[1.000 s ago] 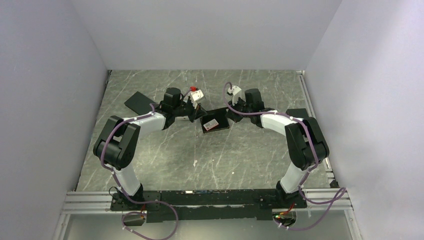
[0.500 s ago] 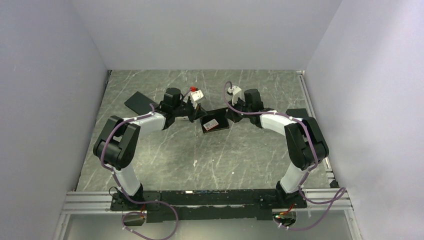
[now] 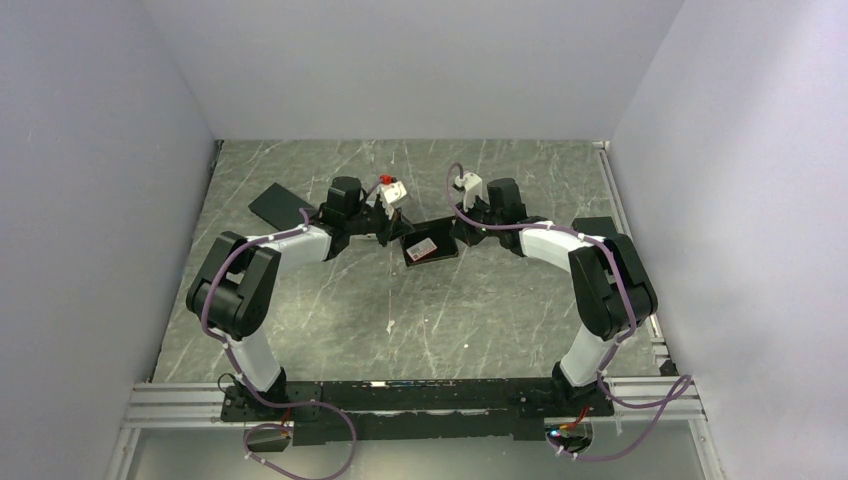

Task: Fold the paper box
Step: Close the paper box at the center of the board.

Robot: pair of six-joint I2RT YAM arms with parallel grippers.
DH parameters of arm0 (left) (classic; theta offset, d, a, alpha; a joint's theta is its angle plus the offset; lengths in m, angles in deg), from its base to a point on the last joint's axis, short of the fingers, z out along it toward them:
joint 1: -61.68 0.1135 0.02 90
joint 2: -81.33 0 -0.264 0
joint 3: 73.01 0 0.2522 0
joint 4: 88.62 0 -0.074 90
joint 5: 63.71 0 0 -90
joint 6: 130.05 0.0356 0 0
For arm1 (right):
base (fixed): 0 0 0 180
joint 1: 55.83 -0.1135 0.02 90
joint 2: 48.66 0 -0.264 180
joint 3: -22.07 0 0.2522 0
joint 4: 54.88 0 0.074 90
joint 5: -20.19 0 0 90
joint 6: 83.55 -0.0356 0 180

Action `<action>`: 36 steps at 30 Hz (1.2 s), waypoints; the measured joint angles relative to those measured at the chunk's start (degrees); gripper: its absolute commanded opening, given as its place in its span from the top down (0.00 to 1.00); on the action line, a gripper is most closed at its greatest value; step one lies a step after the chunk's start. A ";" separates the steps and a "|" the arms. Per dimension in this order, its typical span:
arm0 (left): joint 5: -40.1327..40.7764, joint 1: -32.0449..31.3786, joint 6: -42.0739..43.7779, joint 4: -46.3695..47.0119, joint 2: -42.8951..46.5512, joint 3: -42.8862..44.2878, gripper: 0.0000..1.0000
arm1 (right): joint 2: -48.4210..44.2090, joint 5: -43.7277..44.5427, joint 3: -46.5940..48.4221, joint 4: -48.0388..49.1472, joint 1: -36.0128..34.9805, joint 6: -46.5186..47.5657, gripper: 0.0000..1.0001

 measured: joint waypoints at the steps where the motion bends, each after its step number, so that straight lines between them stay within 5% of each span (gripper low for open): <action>1: -0.02 0.00 0.00 0.04 0.00 -0.07 1.00 | 0.00 0.04 -0.02 -0.02 -0.04 0.04 1.00; 7: -0.09 -0.02 0.00 0.04 0.00 -0.15 1.00 | -0.02 0.15 -0.33 -0.02 -0.20 0.90 1.00; 25: 0.00 -1.86 0.00 -1.27 0.00 -1.11 1.00 | -5.03 -4.24 -3.82 -6.67 -3.41 4.50 0.56; 36: 0.13 -1.97 0.00 -1.44 0.00 -1.11 1.00 | -11.52 -9.94 -3.45 -21.22 -2.32 18.18 0.55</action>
